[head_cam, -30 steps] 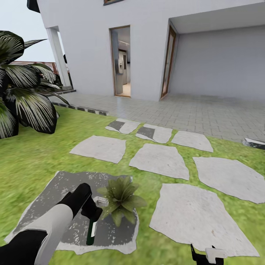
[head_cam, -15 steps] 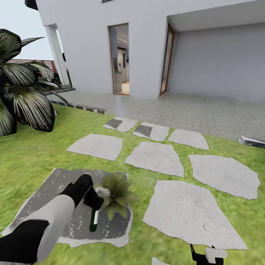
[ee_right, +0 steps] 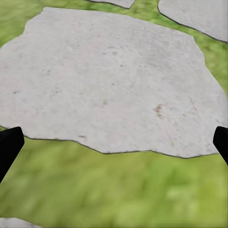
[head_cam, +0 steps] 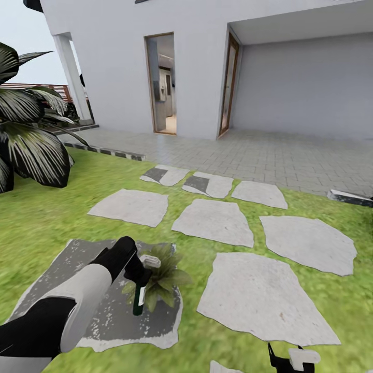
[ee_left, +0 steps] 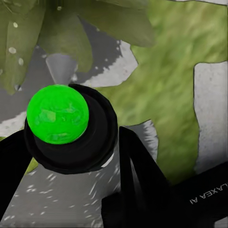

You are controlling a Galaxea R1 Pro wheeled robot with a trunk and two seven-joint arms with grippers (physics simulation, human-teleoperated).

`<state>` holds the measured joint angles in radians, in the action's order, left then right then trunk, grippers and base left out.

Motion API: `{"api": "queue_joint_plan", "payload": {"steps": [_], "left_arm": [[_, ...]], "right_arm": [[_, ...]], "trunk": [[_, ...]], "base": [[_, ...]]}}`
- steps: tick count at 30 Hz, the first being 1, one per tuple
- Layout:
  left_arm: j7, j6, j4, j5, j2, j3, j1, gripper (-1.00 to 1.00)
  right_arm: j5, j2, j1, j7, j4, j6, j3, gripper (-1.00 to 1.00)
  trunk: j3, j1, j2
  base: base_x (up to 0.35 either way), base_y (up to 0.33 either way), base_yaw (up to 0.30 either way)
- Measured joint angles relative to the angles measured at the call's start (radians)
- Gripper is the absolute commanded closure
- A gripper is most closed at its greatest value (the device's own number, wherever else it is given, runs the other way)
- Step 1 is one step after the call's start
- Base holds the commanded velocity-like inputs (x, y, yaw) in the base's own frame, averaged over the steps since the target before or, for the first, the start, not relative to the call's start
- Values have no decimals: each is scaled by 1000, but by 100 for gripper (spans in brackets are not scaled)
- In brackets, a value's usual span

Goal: Pick up the pesticide atomizer in the garden and spray insectifuge to fully cover both potted plants in the garden.

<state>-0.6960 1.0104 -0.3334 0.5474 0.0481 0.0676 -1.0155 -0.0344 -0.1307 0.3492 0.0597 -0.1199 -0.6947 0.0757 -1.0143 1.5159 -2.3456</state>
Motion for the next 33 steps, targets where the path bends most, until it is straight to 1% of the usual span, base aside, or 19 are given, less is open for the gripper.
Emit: {"api": "queue_joint_plan", "payload": {"steps": [7, 12, 17, 21, 23, 27, 29, 31, 33], "left_arm": [[0, -5, 12, 1, -3, 0, 12, 100], [0, -7, 12, 1, 1, 1, 19, 100], [-1, -1, 10, 1, 8, -5, 0, 100], [-2, 0, 5, 0, 16, -7, -26, 100], [-3, 0, 8, 0, 18, -7, -29, 100], [-3, -3, 10, 1, 17, -5, -19, 100], [-3, -6, 11, 2, 16, -4, -16, 100], [-3, -7, 12, 4, 12, -2, -15, 100], [-3, -9, 14, 5, 2, -1, -6, 100]], "right_arm": [[0, 0, 0, 0, 0, 0, 0, -100], [0, 0, 0, 0, 1, 0, 0, -100], [0, 0, 0, 0, 1, 0, 0, -100], [0, 0, 0, 1, 0, 0, 0, -100], [0, 0, 0, 1, 0, 0, 0, -100], [0, 0, 0, 0, 0, 0, 0, -100], [0, 0, 0, 0, 0, 0, 0, -100], [0, 0, 0, 0, 0, 0, 0, -100], [0, 0, 0, 0, 0, 0, 0, -100]], "trunk": [[0, 0, 0], [0, 0, 0], [0, 0, 0], [0, 0, 0], [0, 0, 0], [0, 0, 0], [0, 0, 0], [0, 0, 0], [0, 0, 0]], "base": [[-9, 0, -3], [-206, 0, 0], [-28, 0, 0], [-2, 0, 0], [0, 0, 0], [0, 0, -5], [0, 0, -162], [0, 0, -245], [0, 0, -126]]}}
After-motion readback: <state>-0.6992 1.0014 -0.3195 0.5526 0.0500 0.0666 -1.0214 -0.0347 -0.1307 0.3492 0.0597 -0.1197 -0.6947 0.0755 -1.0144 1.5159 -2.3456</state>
